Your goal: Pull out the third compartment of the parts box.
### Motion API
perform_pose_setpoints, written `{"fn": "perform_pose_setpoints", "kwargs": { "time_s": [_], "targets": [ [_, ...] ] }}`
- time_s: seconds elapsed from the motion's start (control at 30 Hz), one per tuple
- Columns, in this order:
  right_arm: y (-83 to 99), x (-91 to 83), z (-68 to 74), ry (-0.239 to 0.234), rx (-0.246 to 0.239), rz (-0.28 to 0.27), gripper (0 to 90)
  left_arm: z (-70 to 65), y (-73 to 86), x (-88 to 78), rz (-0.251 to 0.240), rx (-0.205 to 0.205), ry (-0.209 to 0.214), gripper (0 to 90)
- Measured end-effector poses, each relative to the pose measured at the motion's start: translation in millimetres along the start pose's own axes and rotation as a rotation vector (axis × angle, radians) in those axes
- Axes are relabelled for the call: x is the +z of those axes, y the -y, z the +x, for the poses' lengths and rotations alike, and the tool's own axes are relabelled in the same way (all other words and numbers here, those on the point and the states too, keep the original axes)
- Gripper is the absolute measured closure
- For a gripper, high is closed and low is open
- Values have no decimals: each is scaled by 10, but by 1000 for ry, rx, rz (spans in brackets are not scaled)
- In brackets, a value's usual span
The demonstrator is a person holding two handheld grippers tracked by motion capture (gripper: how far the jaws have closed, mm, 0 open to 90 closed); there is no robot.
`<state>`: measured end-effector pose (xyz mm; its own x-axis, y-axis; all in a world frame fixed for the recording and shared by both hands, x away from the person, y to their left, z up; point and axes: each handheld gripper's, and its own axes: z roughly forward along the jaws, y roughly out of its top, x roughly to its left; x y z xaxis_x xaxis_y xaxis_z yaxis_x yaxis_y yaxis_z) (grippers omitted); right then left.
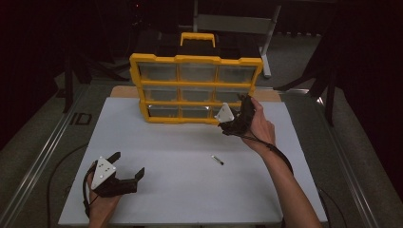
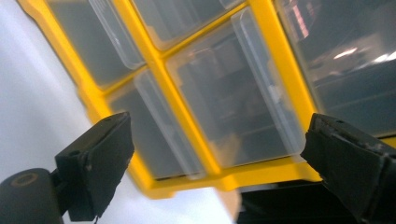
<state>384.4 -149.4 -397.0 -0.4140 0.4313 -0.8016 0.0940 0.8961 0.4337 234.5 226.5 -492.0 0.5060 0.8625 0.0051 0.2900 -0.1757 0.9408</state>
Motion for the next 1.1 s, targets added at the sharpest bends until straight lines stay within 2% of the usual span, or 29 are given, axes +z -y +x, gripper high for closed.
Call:
{"fn": "perform_pose_setpoints", "kwargs": {
  "time_s": [0.07,0.1,0.33,0.37,0.6,0.7,0.9,1.1],
  "targets": [
    [-15,4,3,20,-37,0,82,-1,0,4,2,2,1,1],
    [-19,13,-11,34,-81,-1,84,-2,0,6,3,3,0,2],
    [-56,35,-20,109,-202,-6,86,-10,2,14,6,3,2,2],
    [-61,38,-28,125,-234,-13,86,-11,2,15,6,4,1,2],
    [-106,45,-76,202,-324,-26,88,-12,3,19,8,5,1,1],
    [-122,53,-105,245,-383,-32,93,-10,4,21,11,5,3,2],
    [-176,54,-198,306,-417,-45,109,-12,5,28,12,6,5,1],
    [-227,38,-321,348,-396,-57,128,-18,7,37,18,8,9,2]
  ]
}}
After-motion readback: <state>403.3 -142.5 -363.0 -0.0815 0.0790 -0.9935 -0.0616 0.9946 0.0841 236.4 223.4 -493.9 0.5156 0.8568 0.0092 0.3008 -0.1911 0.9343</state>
